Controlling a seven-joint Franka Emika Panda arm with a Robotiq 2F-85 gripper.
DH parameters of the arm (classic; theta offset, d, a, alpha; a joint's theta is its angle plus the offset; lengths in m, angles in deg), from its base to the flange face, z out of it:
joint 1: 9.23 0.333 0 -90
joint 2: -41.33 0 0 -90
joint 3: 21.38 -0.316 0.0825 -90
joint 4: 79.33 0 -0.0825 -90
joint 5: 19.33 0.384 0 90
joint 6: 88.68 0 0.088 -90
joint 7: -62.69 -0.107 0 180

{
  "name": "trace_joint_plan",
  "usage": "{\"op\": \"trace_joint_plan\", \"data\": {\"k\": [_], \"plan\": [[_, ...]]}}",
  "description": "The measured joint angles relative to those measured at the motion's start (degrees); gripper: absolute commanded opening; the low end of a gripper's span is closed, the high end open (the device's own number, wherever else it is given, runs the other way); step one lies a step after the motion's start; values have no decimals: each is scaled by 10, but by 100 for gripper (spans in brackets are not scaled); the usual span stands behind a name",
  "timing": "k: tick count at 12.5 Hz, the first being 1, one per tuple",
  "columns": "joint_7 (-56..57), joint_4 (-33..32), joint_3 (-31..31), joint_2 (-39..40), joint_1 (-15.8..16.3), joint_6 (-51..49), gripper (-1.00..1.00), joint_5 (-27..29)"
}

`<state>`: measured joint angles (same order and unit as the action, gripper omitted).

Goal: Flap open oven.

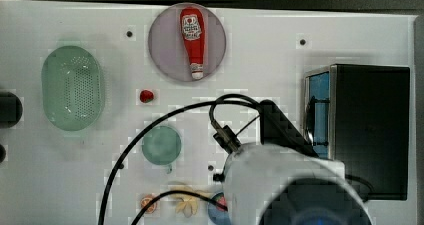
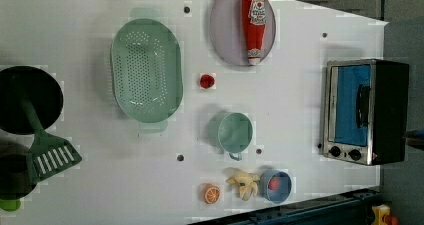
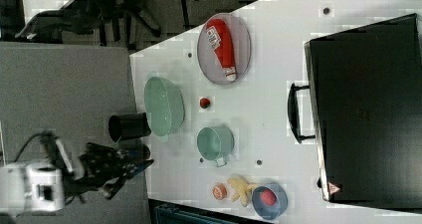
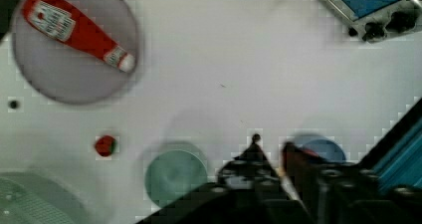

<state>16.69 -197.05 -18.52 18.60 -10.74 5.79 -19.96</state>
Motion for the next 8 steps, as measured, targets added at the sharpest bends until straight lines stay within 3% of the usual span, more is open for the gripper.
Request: {"op": "trace_joint_plan", "data": {"k": [4, 8], "plan": [[13, -15, 28, 62, 5, 2, -65, -3], [132, -41, 79, 100, -2, 52, -65, -30]]}}
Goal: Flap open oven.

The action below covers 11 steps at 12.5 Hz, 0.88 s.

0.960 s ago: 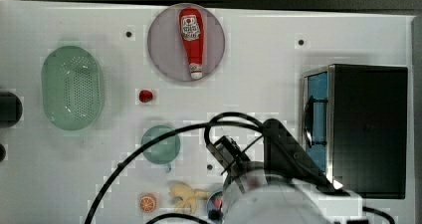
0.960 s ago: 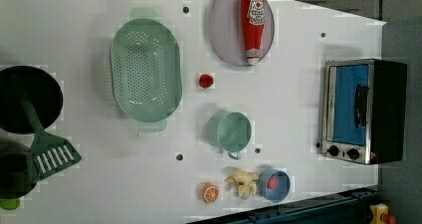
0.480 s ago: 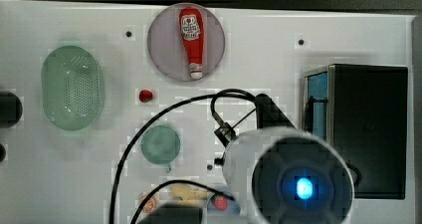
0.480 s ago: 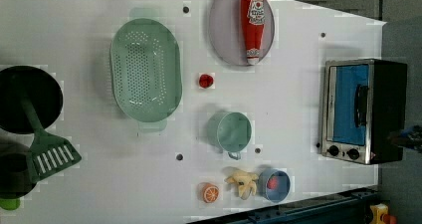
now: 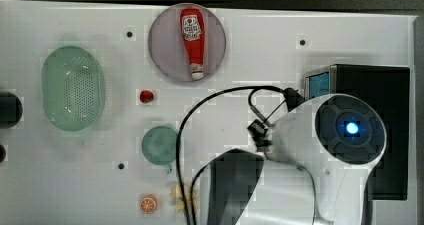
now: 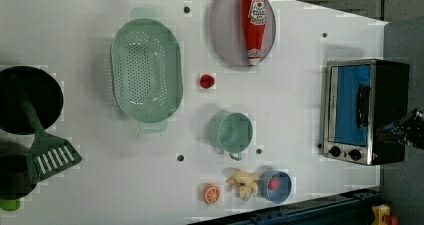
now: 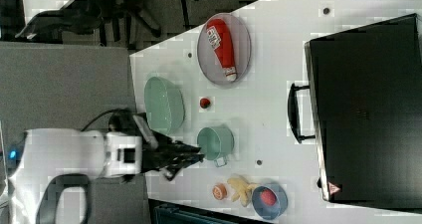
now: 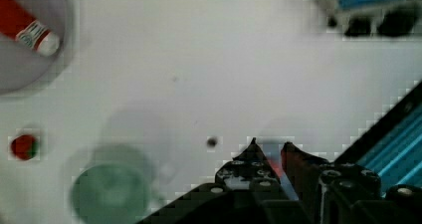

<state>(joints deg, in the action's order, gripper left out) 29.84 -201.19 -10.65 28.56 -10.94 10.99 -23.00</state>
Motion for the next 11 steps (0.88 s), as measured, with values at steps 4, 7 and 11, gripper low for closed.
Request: {"op": "trace_joint_plan", "data": {"k": [4, 7, 11], "plan": [[184, -2, 50, 35, -3, 102, -65, -58], [314, -3, 95, 76, -4, 202, -65, -65], [432, -37, 124, 113, -11, 270, -65, -63]]}}
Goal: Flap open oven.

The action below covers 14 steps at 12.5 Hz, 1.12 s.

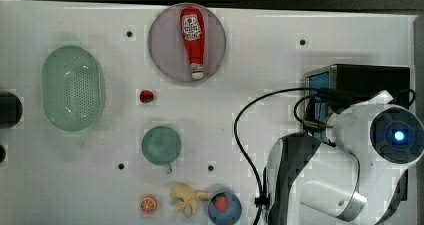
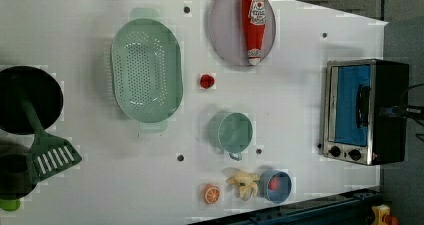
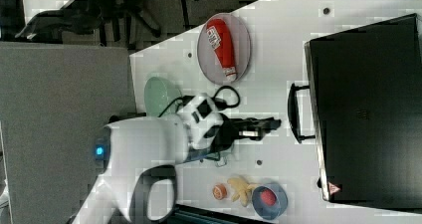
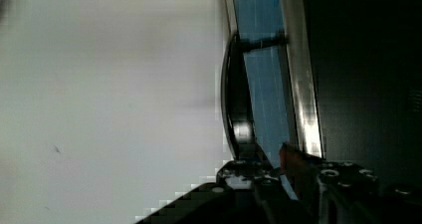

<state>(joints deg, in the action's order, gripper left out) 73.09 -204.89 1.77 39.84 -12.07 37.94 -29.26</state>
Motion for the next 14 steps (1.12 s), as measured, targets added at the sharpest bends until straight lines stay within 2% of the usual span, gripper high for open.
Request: {"op": "trace_joint_plan", "data": {"k": [6, 14], "plan": [[53, -7, 26, 72, -2, 63, -65, 7], [54, -27, 11, 106, -7, 155, -65, 8]]}}
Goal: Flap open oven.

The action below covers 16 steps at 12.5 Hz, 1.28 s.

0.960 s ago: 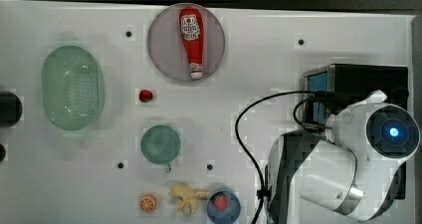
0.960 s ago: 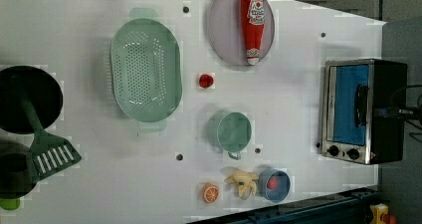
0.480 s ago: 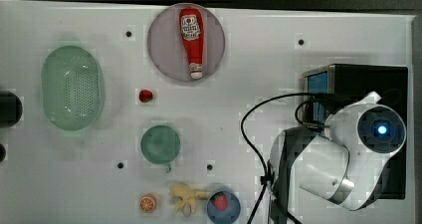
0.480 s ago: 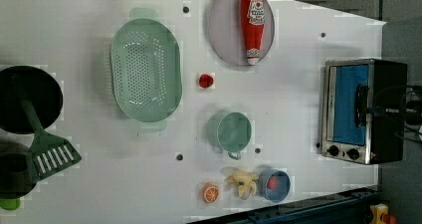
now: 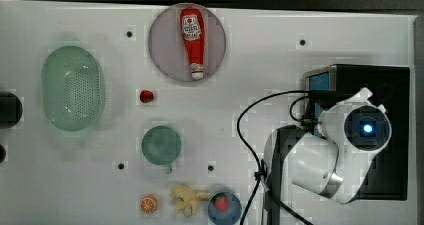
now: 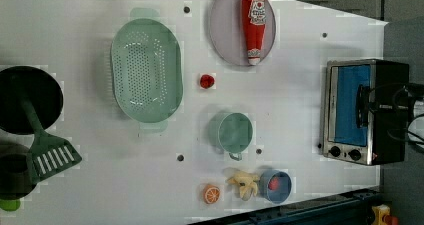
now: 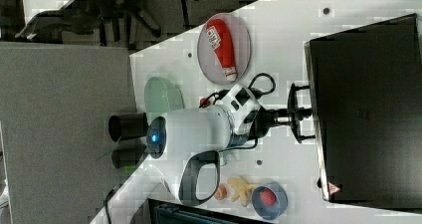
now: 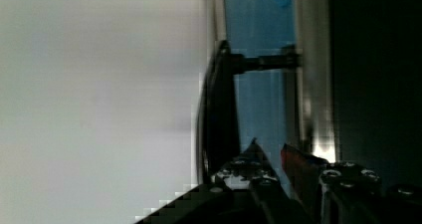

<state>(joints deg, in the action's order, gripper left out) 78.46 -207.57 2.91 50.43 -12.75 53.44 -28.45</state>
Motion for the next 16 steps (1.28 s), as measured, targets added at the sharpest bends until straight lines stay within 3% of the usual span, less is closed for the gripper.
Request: {"op": "trace_joint_plan", "data": {"k": [4, 11, 14, 16], "plan": [[-13, 0, -6, 3, 11, -2, -65, -34], [-198, -17, -67, 4, 30, -30, -65, -255], [-294, -24, -104, 16, 47, -49, -65, -322], [-338, -25, -114, 36, 65, -51, -65, -329]]}}
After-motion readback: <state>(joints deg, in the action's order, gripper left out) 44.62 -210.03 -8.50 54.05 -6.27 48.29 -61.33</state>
